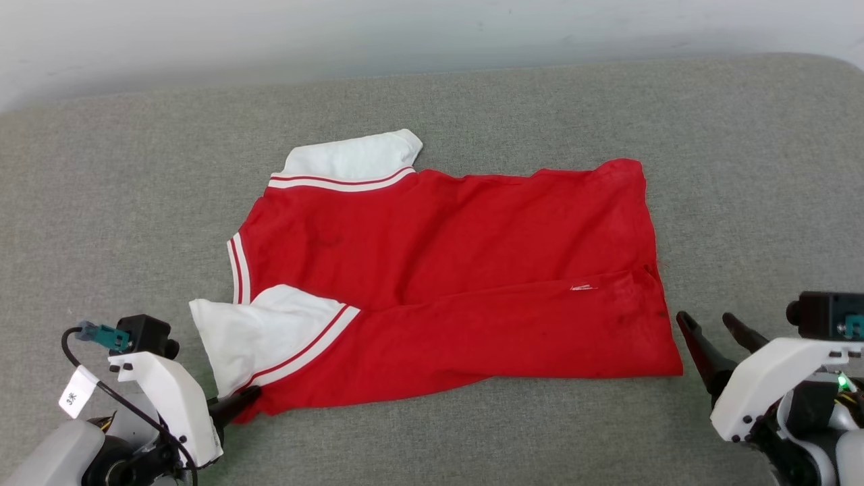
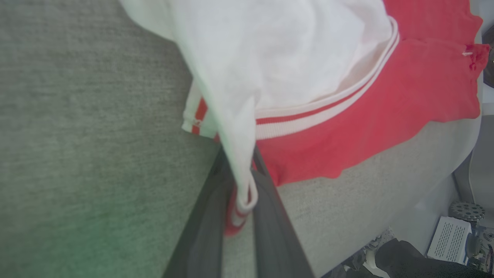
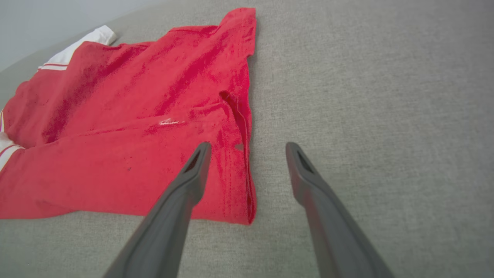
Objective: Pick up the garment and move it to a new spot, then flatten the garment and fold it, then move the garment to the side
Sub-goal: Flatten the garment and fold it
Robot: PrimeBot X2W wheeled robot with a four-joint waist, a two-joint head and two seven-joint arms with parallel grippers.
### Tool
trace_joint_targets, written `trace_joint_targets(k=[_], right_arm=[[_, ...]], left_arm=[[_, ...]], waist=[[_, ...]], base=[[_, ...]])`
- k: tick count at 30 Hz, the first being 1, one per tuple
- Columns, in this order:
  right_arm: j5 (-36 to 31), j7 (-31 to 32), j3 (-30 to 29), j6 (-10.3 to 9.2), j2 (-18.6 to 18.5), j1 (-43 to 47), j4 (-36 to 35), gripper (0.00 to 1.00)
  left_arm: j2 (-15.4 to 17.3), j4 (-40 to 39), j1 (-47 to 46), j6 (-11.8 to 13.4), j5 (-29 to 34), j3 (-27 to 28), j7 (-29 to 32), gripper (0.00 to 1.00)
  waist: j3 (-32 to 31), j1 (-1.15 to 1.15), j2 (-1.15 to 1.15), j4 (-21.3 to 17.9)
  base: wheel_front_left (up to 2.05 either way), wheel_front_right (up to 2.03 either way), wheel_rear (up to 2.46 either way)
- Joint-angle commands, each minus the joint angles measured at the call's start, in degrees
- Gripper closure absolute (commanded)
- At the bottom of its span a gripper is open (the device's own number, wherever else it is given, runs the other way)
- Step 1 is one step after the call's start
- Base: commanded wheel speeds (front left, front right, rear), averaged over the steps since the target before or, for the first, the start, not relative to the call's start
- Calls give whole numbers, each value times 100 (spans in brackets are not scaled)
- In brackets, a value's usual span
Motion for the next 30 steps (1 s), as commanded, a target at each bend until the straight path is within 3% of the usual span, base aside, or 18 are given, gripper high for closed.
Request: trace_joint_targets(k=[1, 6, 9, 16, 21, 22, 23, 24, 30], right_arm=[[53, 348, 4, -5, -60, -102, -73, 0], [-17, 1871, -30, -5, -185, -306, -381, 0], [-112, 2430, 50, -5, -257, -457, -417, 0], [-316, 2795, 262, -5, -349, -871, 318, 0], [-341, 2914, 424, -5, -217, -839, 1154, 0], [-322, 2912, 493, -3, -176, -805, 1269, 9], [-299, 2883, 551, -2, -153, -782, 1370, 59], [-253, 2843, 589, -2, -123, -781, 1444, 100], [-190, 2579, 614, -4, -281, -966, 1438, 100]], left_arm=[[-73, 27, 7, -10, 48, -44, -35, 100], [40, -309, -102, 67, 173, 82, -256, 100], [104, -549, -162, 90, 270, 114, -340, 100], [132, -956, -231, 129, 407, 111, -444, 100], [67, -1052, -266, 91, 451, 67, -472, 100], [60, -1045, -257, 79, 457, 66, -492, 100], [50, -1041, -241, 72, 456, 66, -510, 100], [45, -1034, -220, 71, 450, 67, -517, 100], [62, -1011, -89, 91, 425, 111, -621, 100]], waist=[[-12, 0, 0, 17], [-13, 0, 0, 148], [40, 0, 0, 252], [218, 0, 0, 427], [324, 0, 0, 541], [329, 0, 0, 548], [334, 0, 0, 549], [335, 0, 0, 546], [228, 0, 0, 479]], base=[[0, 0, 0], [0, 0, 0], [0, 0, 0], [0, 0, 0], [0, 0, 0], [0, 0, 0], [0, 0, 0], [0, 0, 0], [0, 0, 0]])
